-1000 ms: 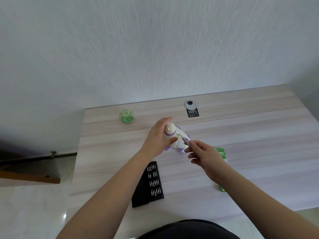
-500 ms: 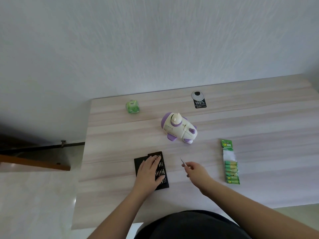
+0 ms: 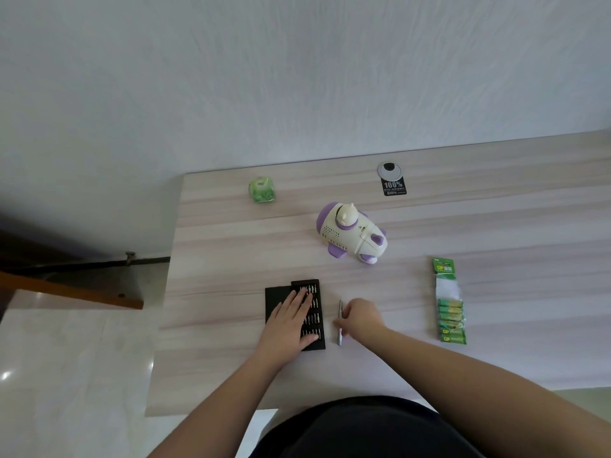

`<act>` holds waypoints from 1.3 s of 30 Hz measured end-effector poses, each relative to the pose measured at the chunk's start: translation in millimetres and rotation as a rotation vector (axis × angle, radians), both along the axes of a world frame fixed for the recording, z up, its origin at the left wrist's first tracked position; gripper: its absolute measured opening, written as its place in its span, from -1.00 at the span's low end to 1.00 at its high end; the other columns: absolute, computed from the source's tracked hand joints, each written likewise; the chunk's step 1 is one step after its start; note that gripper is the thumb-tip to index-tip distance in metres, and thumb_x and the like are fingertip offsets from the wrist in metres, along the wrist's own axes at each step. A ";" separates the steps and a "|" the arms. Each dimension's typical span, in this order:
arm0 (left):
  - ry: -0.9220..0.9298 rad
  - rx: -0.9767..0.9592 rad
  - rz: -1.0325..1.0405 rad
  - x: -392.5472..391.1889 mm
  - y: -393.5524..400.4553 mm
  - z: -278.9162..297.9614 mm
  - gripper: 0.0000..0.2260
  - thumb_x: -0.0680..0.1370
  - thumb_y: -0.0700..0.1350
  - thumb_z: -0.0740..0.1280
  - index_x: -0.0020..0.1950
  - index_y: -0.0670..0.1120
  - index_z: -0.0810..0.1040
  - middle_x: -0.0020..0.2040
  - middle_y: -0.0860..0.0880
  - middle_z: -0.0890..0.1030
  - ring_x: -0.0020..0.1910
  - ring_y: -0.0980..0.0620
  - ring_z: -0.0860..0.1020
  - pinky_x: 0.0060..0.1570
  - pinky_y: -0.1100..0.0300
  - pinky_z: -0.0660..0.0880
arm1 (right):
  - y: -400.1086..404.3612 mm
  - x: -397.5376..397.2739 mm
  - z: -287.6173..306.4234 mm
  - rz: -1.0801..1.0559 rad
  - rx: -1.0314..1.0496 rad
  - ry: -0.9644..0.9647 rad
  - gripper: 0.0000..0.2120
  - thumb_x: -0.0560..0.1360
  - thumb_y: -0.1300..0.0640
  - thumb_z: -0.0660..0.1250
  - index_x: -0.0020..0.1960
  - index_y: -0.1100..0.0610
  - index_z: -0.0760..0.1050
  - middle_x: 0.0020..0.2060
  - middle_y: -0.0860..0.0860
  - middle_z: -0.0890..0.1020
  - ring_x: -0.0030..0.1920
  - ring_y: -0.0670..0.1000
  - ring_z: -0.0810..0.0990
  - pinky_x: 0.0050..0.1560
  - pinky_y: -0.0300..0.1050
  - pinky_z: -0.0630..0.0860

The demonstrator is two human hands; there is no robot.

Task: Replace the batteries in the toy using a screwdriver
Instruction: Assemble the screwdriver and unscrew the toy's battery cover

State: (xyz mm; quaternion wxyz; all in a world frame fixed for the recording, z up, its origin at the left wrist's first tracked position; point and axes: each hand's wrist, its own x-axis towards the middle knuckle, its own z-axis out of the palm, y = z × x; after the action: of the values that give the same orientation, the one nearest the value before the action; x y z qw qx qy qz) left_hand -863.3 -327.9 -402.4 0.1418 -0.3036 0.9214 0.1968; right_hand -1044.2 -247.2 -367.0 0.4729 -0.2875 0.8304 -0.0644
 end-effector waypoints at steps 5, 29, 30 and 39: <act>-0.011 0.025 -0.007 2.5 1.5 -2.9 -0.18 0.39 0.35 -0.14 0.57 0.00 -0.17 0.52 0.09 -0.27 0.48 0.08 -0.32 0.47 0.09 -0.20 | -9.5 6.0 -5.6 0.037 0.015 -0.003 -0.73 0.45 -0.03 0.41 -0.18 0.19 0.62 -0.18 0.09 0.72 -0.15 0.05 0.66 -0.18 -0.16 0.53; 0.692 -0.034 0.180 -122.9 -51.1 83.9 -0.29 0.46 0.14 0.32 0.53 -0.09 0.18 0.51 -0.07 0.27 0.47 -0.03 0.26 0.42 0.08 0.26 | -28.0 -97.4 95.0 -0.098 -0.774 0.330 -0.81 0.51 0.12 0.34 0.13 0.06 0.57 0.02 -0.09 0.54 -0.02 -0.09 0.53 -0.12 -0.34 0.37; 0.657 -0.038 0.216 -133.3 -55.2 87.2 -0.22 0.42 0.20 0.33 0.54 -0.09 0.16 0.53 -0.09 0.21 0.50 -0.05 0.22 0.43 0.07 0.22 | -33.2 -97.5 94.7 -0.061 -0.766 0.344 -0.78 0.52 0.14 0.34 0.16 0.09 0.56 0.05 -0.05 0.55 0.02 -0.05 0.52 -0.11 -0.36 0.33; 0.558 0.142 0.319 -162.8 -74.3 76.6 -0.13 0.28 0.05 0.59 0.46 -0.10 0.24 0.46 -0.08 0.31 0.47 -0.12 0.24 0.39 -0.07 0.27 | -54.1 -99.0 82.9 0.108 -0.631 0.443 -0.80 0.51 0.22 0.34 0.13 0.18 0.57 0.10 0.07 0.57 0.10 0.11 0.51 0.01 -0.22 0.32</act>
State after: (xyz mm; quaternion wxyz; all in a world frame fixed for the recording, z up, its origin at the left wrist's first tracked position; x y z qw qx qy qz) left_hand -1026.1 -402.2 -325.8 -0.1282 -0.3679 0.8494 0.3559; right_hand -1143.2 -301.3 -284.1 0.1731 -0.4689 0.8355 -0.2281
